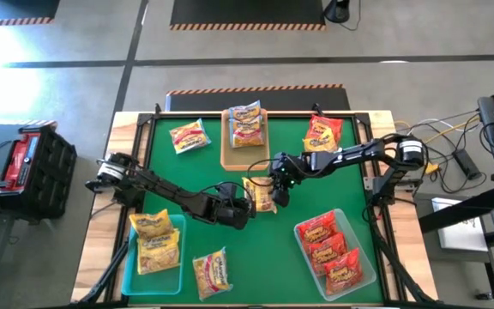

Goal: Sort Maruchan noodles
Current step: Put the yellow noodle pack into the blue bin

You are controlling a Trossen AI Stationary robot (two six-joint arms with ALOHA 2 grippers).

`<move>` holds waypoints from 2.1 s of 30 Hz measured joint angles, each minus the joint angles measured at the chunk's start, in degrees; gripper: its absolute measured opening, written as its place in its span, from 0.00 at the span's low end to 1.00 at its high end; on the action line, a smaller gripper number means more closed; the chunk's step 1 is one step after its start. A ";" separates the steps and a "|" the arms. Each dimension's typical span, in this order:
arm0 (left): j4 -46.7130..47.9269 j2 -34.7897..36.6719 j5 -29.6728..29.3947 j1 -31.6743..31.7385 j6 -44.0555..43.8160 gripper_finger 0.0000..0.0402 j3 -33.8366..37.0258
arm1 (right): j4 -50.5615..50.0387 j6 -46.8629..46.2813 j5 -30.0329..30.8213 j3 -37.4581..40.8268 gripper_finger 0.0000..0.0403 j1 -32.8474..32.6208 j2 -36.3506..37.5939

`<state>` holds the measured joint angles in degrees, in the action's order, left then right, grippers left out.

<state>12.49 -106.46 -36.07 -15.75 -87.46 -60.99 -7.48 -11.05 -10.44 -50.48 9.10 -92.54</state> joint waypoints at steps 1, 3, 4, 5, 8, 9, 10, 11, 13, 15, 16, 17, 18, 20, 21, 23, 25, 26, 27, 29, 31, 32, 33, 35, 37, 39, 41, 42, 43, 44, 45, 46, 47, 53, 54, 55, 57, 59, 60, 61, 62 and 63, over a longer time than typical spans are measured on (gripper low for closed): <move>-0.02 -0.01 -0.02 0.36 0.03 0.36 0.00 | 0.29 -0.02 -0.06 0.00 0.43 0.00 -0.27; -0.05 -0.01 -0.04 1.02 0.64 0.36 0.00 | 0.36 -0.10 -0.08 0.00 0.44 0.00 -0.66; -0.09 -0.01 -0.04 1.34 1.12 0.36 -0.01 | 0.54 -0.13 -0.22 0.00 0.44 0.00 -0.84; -0.09 -0.01 -0.02 1.57 1.56 0.36 0.01 | 0.54 -0.21 -0.34 0.00 0.44 0.00 -0.95; -0.41 -0.01 0.51 2.29 2.26 0.36 -0.01 | 0.40 -0.28 -0.44 -0.02 0.44 0.00 -1.18; -0.41 -0.02 0.56 2.43 2.38 0.36 0.00 | 0.24 -0.28 -0.44 -0.02 0.44 0.00 -1.20; -0.28 -0.03 0.57 2.53 2.39 0.36 0.00 | 0.02 -0.26 -0.41 -0.02 0.44 0.00 -1.21; -0.16 -0.05 0.59 2.59 2.26 0.36 0.01 | -0.19 -0.09 -0.37 -0.02 0.44 0.00 -1.21; 0.00 -0.05 0.61 2.67 1.33 0.36 0.01 | -0.69 0.00 -0.27 -0.02 0.44 0.02 -1.21; 0.03 -0.05 0.61 2.69 1.10 0.36 0.00 | -0.87 0.18 -0.24 0.19 0.44 0.03 -1.21; 0.07 -0.05 0.61 2.69 0.98 0.36 -0.01 | -0.87 0.25 -0.19 0.35 0.44 0.04 -1.21; 0.14 -0.05 0.61 2.75 0.63 0.36 0.01 | -0.86 0.26 -0.11 0.62 0.44 0.04 -1.21; 0.19 -0.05 0.61 2.76 0.01 0.36 -0.01 | -0.87 0.27 -0.11 0.84 0.44 0.04 -1.21; 0.11 -0.31 0.61 2.84 -0.51 0.36 0.00 | -0.93 0.50 -0.11 1.11 0.44 0.04 -1.21; 0.13 -0.38 0.62 2.92 -0.55 0.36 0.02 | -0.89 0.62 -0.11 1.17 0.44 0.04 -1.21; -0.06 -0.40 0.63 3.19 -1.34 0.36 0.02 | -0.77 0.88 -0.11 1.27 0.44 0.04 -1.21; -0.20 -0.40 0.61 3.54 -1.86 0.36 0.02 | -0.80 1.19 -0.09 1.27 0.44 0.04 -1.21; -0.20 -0.40 0.59 3.72 -1.95 0.36 0.13 | -0.80 1.22 -0.09 1.32 0.44 0.04 -1.21; -0.14 -0.40 0.44 3.94 -2.02 0.36 0.32 | -0.81 1.24 -0.07 1.40 0.44 0.04 -1.21; -0.34 -0.40 -0.11 4.36 -2.30 0.36 0.60 | -0.78 1.36 -0.07 1.69 0.44 0.04 -1.23; -1.69 -0.40 -0.37 4.66 -2.64 0.36 1.30 | -0.81 1.71 -0.07 1.98 0.44 0.04 -1.24; -3.06 -0.40 -0.40 4.76 -2.63 0.36 1.82 | -0.79 1.73 -0.07 2.11 0.44 0.04 -1.28; -5.13 -0.40 -0.43 4.79 -2.63 0.36 2.56 | -0.80 1.84 -0.07 2.21 0.44 0.04 -1.28; -10.81 -0.40 -0.46 4.79 -2.19 0.36 4.57 | -0.77 1.95 -0.07 2.40 0.44 0.04 -1.28; -15.41 -0.40 -0.44 4.77 -2.00 0.36 6.66 | -0.62 2.07 -0.04 2.60 0.44 0.04 -1.28; -19.11 -0.38 -0.48 4.70 -3.14 0.36 9.12 | -0.36 2.10 0.05 2.79 0.44 0.04 -1.30; -22.76 -0.38 -0.74 4.72 -3.82 0.36 11.14 | -0.25 2.10 0.15 2.91 0.44 0.04 -1.30; -24.92 -0.37 -0.83 4.80 -3.94 0.36 12.06 | -0.27 2.12 0.21 2.93 0.44 0.04 -1.32; -26.81 -0.36 -0.83 4.90 -3.90 0.36 12.85 | -0.27 2.18 0.27 2.93 0.44 0.04 -1.32; -28.41 -0.36 -0.81 4.99 -3.63 0.36 13.55 | -0.23 2.28 0.39 2.97 0.44 0.04 -1.32; -29.95 -0.56 -0.84 5.08 -3.11 0.36 14.03 | -0.19 2.52 0.49 2.97 0.44 0.04 -1.32; -31.63 -0.84 -0.93 5.19 -2.47 0.36 14.32 | -0.16 2.70 0.53 2.99 0.44 0.04 -1.32; -33.08 -1.17 -0.88 5.31 -2.01 0.36 14.55 | -0.05 2.83 0.53 3.00 0.44 0.04 -1.32; -36.03 -6.08 0.28 5.83 0.21 0.36 11.38 | 0.88 2.93 0.54 3.14 0.44 0.04 -1.32; -35.74 -6.52 -0.07 5.80 1.05 0.36 10.71 | 0.92 2.94 0.55 3.16 0.44 0.04 -1.34; -35.49 -6.81 -0.14 5.80 2.01 0.36 10.05 | 0.87 2.94 0.51 3.18 0.44 0.04 -1.34; -35.34 -7.07 0.52 5.88 3.73 0.36 9.15 | 0.35 2.91 0.51 3.26 0.44 0.04 -1.34; -35.02 -6.87 1.23 6.02 4.11 0.35 9.06 | 0.49 2.89 0.48 3.26 0.44 0.04 -1.37; -34.94 -6.86 1.42 6.05 4.09 0.34 9.04 | 0.55 2.91 0.48 3.26 0.44 0.04 -1.37; -34.93 -6.84 1.48 6.06 3.96 0.33 9.04 | 0.61 2.91 0.50 3.26 0.44 0.04 -1.37; -34.92 -6.71 1.59 6.06 3.70 0.32 9.15 | 0.67 2.89 0.46 3.26 0.44 0.04 -1.37; -34.88 -6.65 1.94 6.07 3.38 0.30 9.17 | 0.79 2.89 0.50 3.25 0.44 0.04 -1.37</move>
<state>-22.39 -113.12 -34.13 -9.68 -84.08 -51.81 -6.69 -8.16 -9.93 -47.23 9.15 -93.91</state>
